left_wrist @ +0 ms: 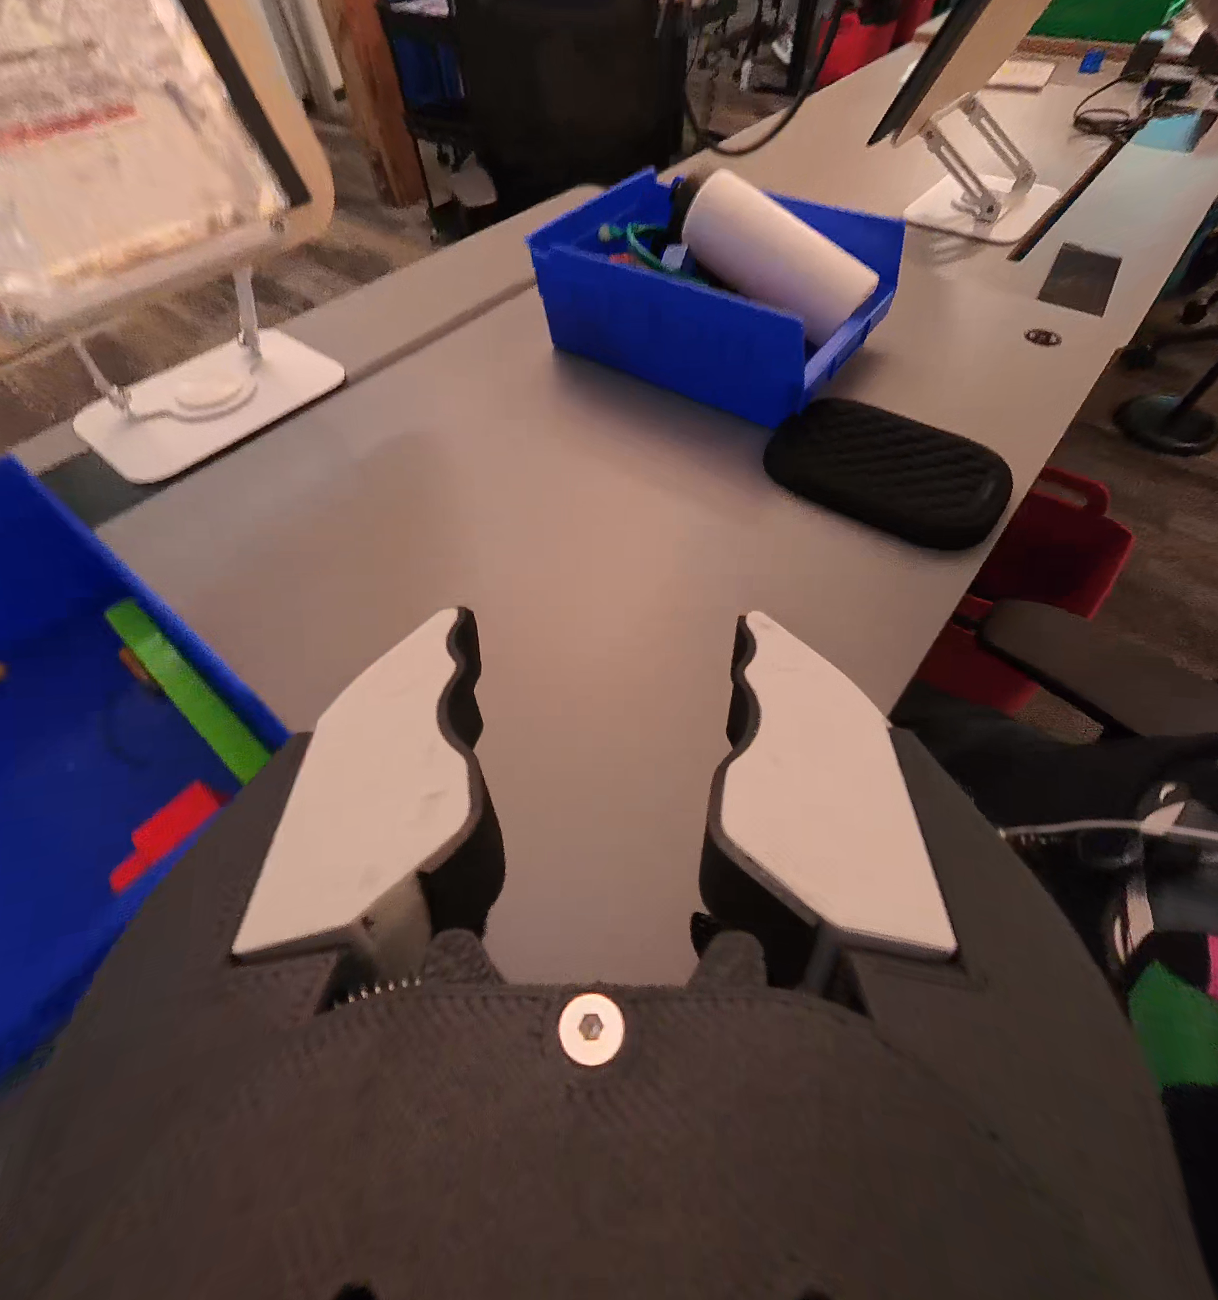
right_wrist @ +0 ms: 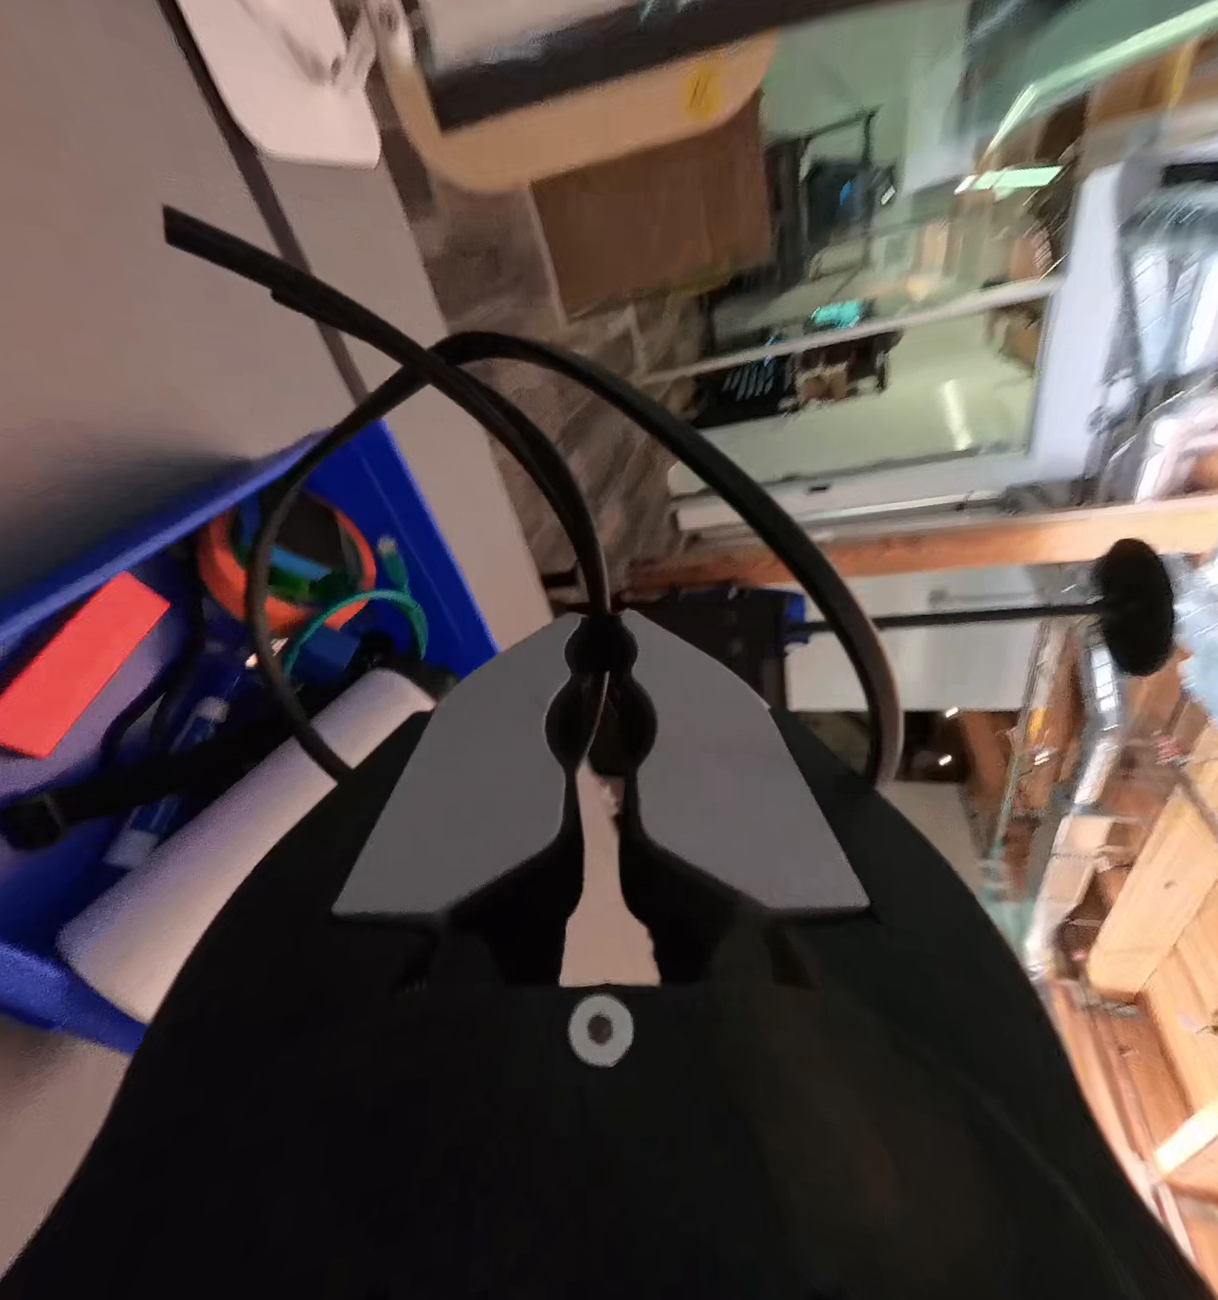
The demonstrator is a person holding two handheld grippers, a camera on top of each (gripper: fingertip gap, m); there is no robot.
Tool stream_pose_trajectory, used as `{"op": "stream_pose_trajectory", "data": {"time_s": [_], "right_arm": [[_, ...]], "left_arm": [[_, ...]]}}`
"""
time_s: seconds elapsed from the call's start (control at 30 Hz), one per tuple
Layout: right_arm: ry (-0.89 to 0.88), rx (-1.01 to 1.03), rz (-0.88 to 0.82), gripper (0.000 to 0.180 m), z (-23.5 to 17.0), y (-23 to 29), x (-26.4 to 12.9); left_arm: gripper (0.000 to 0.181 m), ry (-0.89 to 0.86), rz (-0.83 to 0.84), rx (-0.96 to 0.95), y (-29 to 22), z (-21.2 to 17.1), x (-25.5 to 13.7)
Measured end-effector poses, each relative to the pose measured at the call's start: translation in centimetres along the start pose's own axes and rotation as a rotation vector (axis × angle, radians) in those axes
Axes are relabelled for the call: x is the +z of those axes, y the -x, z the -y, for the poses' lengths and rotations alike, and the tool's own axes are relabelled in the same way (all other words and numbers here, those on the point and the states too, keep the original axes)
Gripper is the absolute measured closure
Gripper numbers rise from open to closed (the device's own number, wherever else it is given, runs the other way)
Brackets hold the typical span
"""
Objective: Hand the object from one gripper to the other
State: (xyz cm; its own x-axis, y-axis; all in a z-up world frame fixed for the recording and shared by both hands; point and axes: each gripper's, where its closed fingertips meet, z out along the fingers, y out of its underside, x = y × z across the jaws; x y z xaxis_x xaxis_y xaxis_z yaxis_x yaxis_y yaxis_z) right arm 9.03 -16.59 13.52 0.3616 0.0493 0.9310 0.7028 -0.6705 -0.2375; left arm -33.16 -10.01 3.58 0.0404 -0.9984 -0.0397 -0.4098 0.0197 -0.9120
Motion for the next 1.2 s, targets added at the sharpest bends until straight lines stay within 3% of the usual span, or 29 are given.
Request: {"op": "stream_pose_trajectory", "data": {"time_s": [0.13, 0.4, 0.57, 0.67, 0.73, 0.93, 1.07, 1.2], "right_arm": [[0.143, 0.066, 0.142, 0.174, -4.2, 3.6, 3.9], [0.386, 0.088, 0.436, 0.173, -8.0, 12.7, 9.4], [0.419, 0.263, 0.580, 0.154, -8.0, 14.2, 9.7], [0.297, 0.303, 0.606, 0.154, -6.3, 11.4, 7.9], [0.202, 0.307, 0.530, 0.154, -5.0, 7.8, 6.3], [-0.187, 0.296, 0.334, 0.155, 0.6, -0.3, -2.7], [-0.269, 0.180, 0.217, 0.157, 2.0, -1.5, -8.1], [-0.231, 0.046, 0.187, 0.157, 2.3, 0.2, -11.1]], "left_arm": [[0.112, 0.059, 0.083, -0.031, 1.3, -3.8, -3.1], [0.120, -0.032, 0.075, -0.157, 2.5, -5.4, -7.4], [0.118, -0.036, 0.068, -0.214, 3.5, -6.5, -7.8], [0.118, -0.036, 0.096, -0.207, 4.4, -6.7, -8.2], [0.119, -0.046, 0.124, -0.201, 5.5, -6.5, -8.5], [0.129, -0.020, 0.272, -0.171, 12.4, -5.9, -8.0], [0.138, 0.144, 0.371, -0.134, 18.8, -6.6, -5.5], [0.136, 0.435, 0.228, -0.389, 21.4, -9.3, -0.8]]}}
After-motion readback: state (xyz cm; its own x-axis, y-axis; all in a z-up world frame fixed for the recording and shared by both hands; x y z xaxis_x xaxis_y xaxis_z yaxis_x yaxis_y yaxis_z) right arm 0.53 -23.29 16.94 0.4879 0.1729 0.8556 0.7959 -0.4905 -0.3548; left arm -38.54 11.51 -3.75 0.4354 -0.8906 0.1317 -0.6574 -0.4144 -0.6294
